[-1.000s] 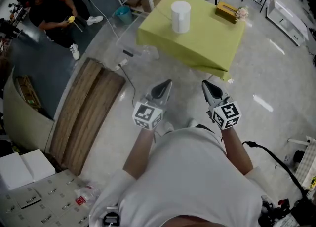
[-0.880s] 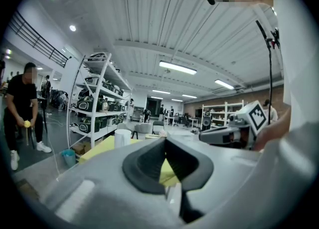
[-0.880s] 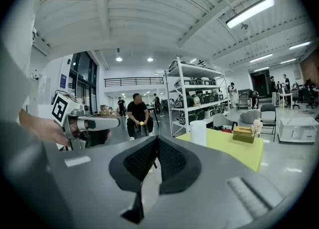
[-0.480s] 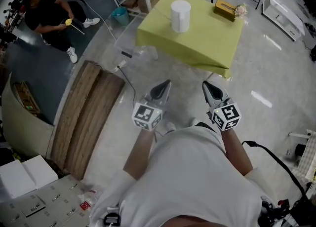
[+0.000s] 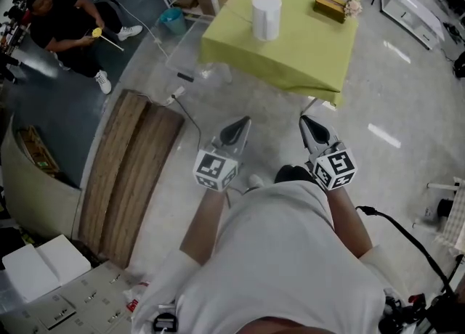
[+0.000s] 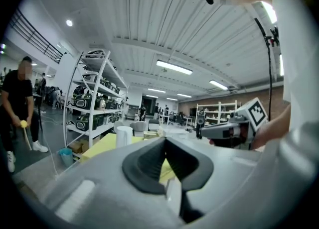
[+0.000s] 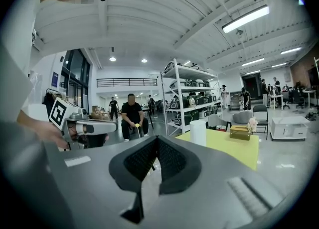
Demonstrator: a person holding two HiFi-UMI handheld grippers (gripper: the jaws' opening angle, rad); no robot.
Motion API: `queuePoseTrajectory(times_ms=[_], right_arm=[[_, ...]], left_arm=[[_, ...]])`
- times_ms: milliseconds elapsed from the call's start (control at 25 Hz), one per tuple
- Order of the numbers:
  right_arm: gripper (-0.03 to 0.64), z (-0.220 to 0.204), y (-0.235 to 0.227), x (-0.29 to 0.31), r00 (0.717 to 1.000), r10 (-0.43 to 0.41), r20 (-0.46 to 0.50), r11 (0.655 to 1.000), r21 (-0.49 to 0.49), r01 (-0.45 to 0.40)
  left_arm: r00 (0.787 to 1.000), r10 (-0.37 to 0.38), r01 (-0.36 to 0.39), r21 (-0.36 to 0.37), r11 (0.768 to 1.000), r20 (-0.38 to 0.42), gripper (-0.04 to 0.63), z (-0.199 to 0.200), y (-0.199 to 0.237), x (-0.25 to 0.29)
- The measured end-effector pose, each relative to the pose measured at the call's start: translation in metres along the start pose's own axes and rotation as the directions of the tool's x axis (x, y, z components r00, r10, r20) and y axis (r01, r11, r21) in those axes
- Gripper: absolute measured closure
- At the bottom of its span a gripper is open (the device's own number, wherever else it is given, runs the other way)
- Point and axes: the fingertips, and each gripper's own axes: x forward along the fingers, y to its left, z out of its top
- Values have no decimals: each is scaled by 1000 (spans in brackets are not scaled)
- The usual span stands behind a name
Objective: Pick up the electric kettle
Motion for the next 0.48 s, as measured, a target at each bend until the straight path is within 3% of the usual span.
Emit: queuePoseTrajectory(times_ms=[480], right_arm=[[614,-2,5,14,1000,19,-11,1000,-1,-19]], left_arm=[[1000,12,-12,-8,1000,5,595,-1,13,-3]])
